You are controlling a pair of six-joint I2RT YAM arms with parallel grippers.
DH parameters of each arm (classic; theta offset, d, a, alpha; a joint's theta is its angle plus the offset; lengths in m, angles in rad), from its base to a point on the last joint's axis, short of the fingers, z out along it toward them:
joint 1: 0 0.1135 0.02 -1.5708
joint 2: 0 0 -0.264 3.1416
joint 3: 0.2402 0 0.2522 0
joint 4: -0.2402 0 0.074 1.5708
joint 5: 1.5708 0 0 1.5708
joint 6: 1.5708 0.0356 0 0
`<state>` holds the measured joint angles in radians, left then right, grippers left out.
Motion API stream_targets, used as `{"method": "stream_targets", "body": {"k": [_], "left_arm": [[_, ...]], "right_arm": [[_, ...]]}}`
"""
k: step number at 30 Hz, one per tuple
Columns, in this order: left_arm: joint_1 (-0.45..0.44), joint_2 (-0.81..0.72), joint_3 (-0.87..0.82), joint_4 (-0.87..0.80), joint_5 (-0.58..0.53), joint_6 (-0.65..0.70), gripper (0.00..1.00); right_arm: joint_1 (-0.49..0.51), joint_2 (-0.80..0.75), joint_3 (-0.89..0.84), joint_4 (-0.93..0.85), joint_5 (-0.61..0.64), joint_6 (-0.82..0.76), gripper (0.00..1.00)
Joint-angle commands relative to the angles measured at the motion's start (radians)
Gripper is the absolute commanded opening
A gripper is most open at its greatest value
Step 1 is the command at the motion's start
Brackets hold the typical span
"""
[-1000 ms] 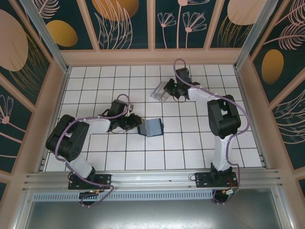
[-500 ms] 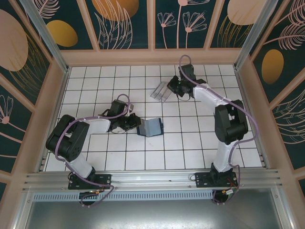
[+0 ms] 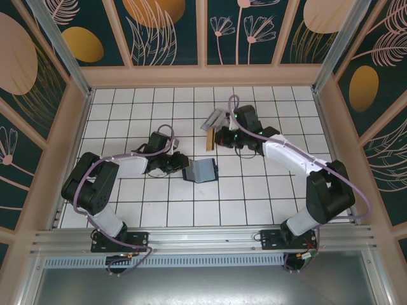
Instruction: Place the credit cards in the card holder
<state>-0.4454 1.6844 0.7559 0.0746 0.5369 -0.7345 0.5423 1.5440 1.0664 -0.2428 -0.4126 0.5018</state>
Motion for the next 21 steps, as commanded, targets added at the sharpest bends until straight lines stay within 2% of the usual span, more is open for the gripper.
{"method": "stream_targets", "body": {"k": [1,9,15,20,21], "left_arm": [[0.001,0.011,0.027,-0.051,-0.017,0.039,0.25],[0.002,0.023,0.053,-0.102,-0.046,0.067,0.26],[0.011,0.011,0.047,-0.115,-0.062,0.066,0.35],[0.025,-0.025,0.030,-0.119,-0.066,0.055,0.37],[0.027,-0.030,0.028,-0.121,-0.069,0.054,0.37]], "right_arm": [[0.035,0.043,-0.043,0.012,-0.140,-0.126,0.00],[0.028,0.179,-0.060,0.036,-0.325,-0.172,0.00],[0.013,0.248,-0.060,0.070,-0.397,-0.159,0.00],[0.010,0.258,-0.089,0.119,-0.441,-0.137,0.00],[-0.017,0.265,-0.093,0.130,-0.454,-0.130,0.00]]}}
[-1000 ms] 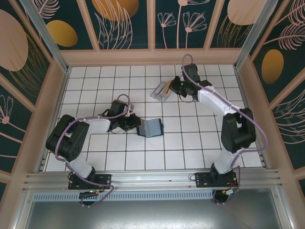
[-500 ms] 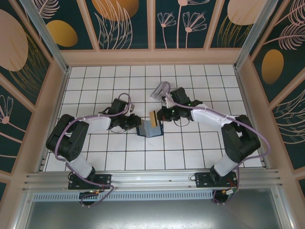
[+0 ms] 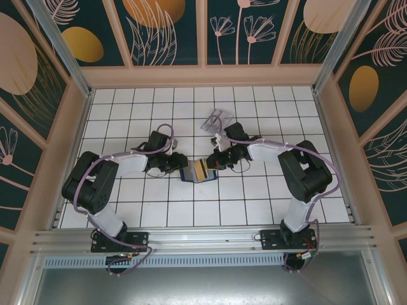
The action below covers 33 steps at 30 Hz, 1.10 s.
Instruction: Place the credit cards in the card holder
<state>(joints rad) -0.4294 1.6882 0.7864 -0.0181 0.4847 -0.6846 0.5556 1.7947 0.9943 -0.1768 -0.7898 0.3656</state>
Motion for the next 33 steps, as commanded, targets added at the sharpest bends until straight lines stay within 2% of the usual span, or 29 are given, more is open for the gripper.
{"method": "stream_targets", "body": {"k": [1,6,10,21,26,31,33], "left_arm": [[0.012,-0.035,-0.003,-0.033,-0.019,0.006,0.36],[0.017,-0.038,-0.007,-0.036,0.013,0.010,0.30],[0.019,-0.047,-0.012,-0.046,-0.012,0.015,0.29],[0.063,-0.108,-0.029,-0.095,-0.021,0.034,0.35],[0.065,-0.112,-0.064,-0.081,0.013,0.034,0.22],[0.064,-0.086,-0.071,-0.061,0.005,0.037,0.00],[0.066,-0.078,-0.063,-0.057,0.001,0.042,0.00]], "right_arm": [[-0.035,0.022,-0.019,0.068,-0.087,0.006,0.00],[-0.037,0.053,-0.018,0.069,-0.104,0.008,0.00],[-0.037,0.080,-0.016,0.079,-0.094,0.030,0.00],[-0.036,0.126,-0.032,0.138,-0.117,0.067,0.00],[-0.035,0.133,-0.036,0.165,-0.131,0.083,0.00],[-0.036,0.125,-0.034,0.182,-0.167,0.096,0.00],[-0.039,0.111,-0.044,0.198,-0.190,0.111,0.00]]}}
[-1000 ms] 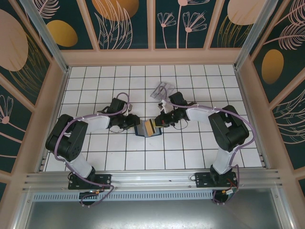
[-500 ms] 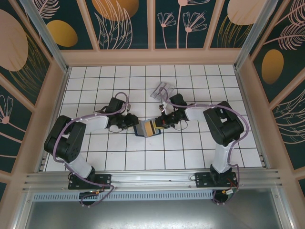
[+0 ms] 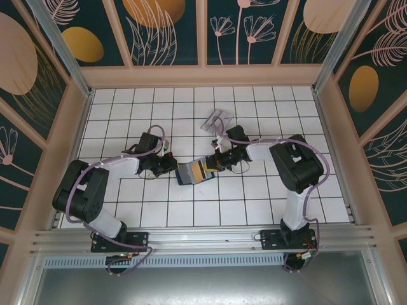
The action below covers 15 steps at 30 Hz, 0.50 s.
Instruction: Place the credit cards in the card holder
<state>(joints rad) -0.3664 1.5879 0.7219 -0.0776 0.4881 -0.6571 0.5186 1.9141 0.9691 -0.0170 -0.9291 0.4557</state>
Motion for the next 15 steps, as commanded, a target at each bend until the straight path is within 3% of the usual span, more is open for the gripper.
{"method": "stream_targets", "body": {"k": [1,9,15], "left_arm": [[0.001,0.026,0.010,-0.002,-0.010,0.020,0.00],[0.002,0.073,0.073,-0.047,-0.064,0.078,0.00],[0.002,0.071,0.064,-0.029,-0.103,0.089,0.00]], "right_arm": [[-0.004,-0.016,-0.022,0.041,-0.065,0.026,0.00],[-0.034,-0.045,0.005,-0.031,-0.102,-0.009,0.00],[-0.031,0.004,0.074,-0.140,-0.052,-0.068,0.00]]}}
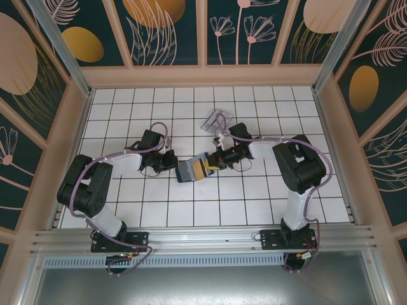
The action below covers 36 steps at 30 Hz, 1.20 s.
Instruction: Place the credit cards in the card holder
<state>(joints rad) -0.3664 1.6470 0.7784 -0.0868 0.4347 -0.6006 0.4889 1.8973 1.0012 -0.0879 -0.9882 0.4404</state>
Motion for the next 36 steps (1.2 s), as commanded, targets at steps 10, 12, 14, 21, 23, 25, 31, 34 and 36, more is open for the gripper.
{"method": "stream_targets", "body": {"k": [10,12,14,21,23,25,31,34,36], "left_arm": [[0.001,0.047,0.028,0.008,-0.005,0.078,0.00],[0.002,0.052,0.033,0.016,0.013,0.086,0.00],[0.001,0.058,0.039,0.020,0.018,0.093,0.00],[0.002,0.060,0.054,0.017,-0.009,0.106,0.00],[0.003,0.061,0.059,0.015,-0.015,0.105,0.04],[0.002,0.061,0.060,0.016,-0.022,0.106,0.07],[0.003,0.058,0.067,0.009,-0.085,0.098,0.10],[0.004,0.053,0.062,0.016,-0.112,0.089,0.18],[0.003,0.045,0.055,0.026,-0.114,0.077,0.23]], "right_arm": [[0.033,0.083,0.127,-0.118,0.110,-0.095,0.00],[0.033,0.097,0.138,-0.113,0.117,-0.092,0.00],[0.034,0.113,0.157,-0.123,0.119,-0.095,0.00],[0.031,0.140,0.189,-0.147,0.103,-0.105,0.00],[0.033,0.150,0.196,-0.151,0.092,-0.104,0.00],[0.036,0.158,0.205,-0.151,0.083,-0.103,0.00],[0.037,0.157,0.198,-0.124,0.033,-0.087,0.00],[0.037,0.150,0.195,-0.117,0.023,-0.081,0.00],[0.037,0.138,0.185,-0.100,0.014,-0.072,0.00]]}}
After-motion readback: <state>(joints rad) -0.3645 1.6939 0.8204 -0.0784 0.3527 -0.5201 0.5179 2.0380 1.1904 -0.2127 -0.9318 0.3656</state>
